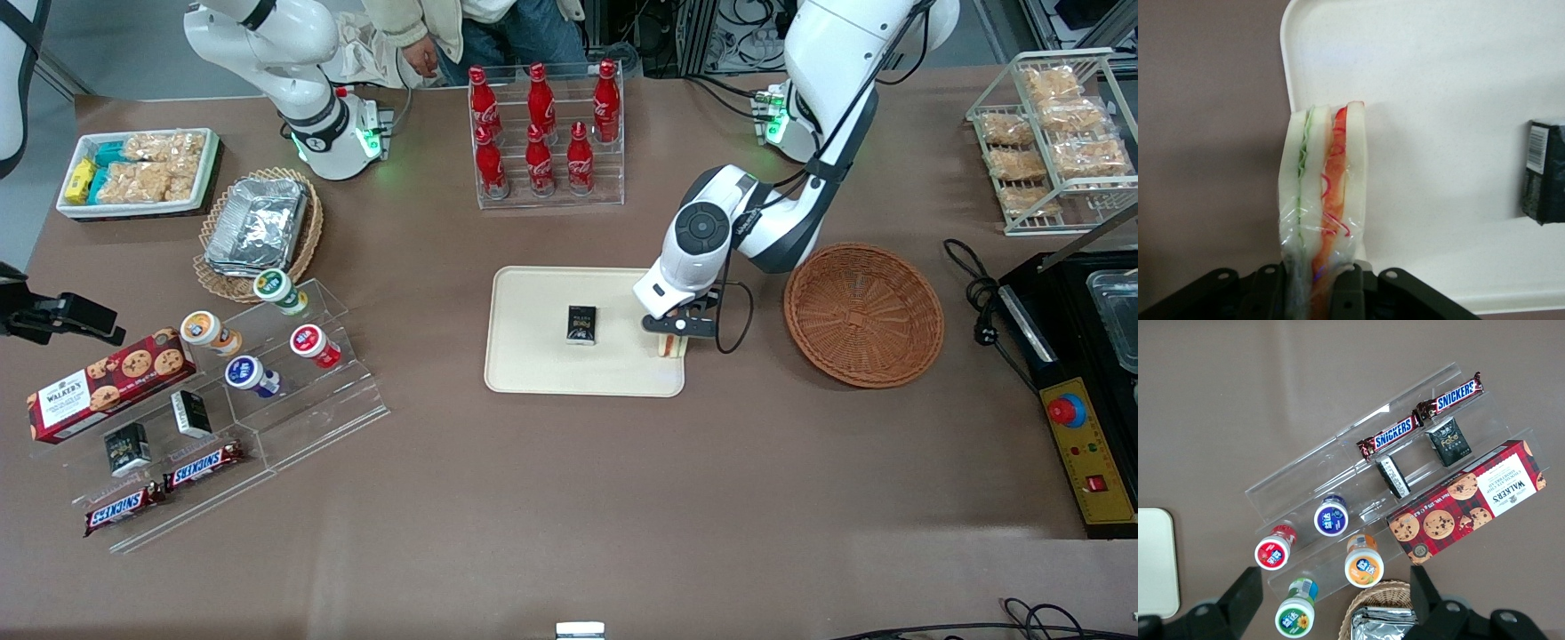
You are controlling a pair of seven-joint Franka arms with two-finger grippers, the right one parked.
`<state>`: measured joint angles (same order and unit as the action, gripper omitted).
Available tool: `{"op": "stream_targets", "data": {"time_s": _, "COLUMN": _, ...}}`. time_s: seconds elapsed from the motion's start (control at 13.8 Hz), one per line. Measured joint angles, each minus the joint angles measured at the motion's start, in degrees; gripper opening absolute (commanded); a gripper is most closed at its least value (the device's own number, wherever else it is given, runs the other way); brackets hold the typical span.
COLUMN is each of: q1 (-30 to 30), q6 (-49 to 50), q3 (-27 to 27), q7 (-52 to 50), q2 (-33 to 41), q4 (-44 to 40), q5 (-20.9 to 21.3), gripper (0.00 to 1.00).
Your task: Place sandwich from basket to tray
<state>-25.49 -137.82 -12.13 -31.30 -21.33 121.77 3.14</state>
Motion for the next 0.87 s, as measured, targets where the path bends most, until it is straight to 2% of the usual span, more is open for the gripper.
{"op": "stream_targets", "data": {"time_s": 0.29, "q1": -0.08, "q6": -1.81, "q3": -0.03, "q7": -0.16, "q2": -0.85, "q4": -0.06, "q5": 0.65, "gripper": 0.0}}
{"op": "stream_targets", "data": {"time_s": 0.36, "q1": -0.11, "q6": -2.3, "q3": -0.03, "q7": -0.25, "q2": -1.05, "q4": -0.07, "q5": 0.78, "gripper": 0.33}}
{"op": "stream_targets", "data": {"time_s": 0.44, "q1": -0.13, "q6": -2.54, "q3": -0.03, "q7": -0.29, "q2": -1.21, "q4": -0.12, "q5": 0.87, "gripper": 0.85}}
{"op": "stream_targets", "data": {"time_s": 0.51, "q1": -0.14, "q6": -2.65, "q3": -0.03, "q7": -0.31, "q2": -1.36, "q4": -0.21, "q5": 0.96, "gripper": 0.99}}
{"op": "stream_targets", "data": {"time_s": 0.87, "q1": -0.21, "q6": -1.79, "q3": -0.31, "q7": -0.32, "q2": -2.09, "q4": -1.26, "q5": 1.25, "gripper": 1.0}}
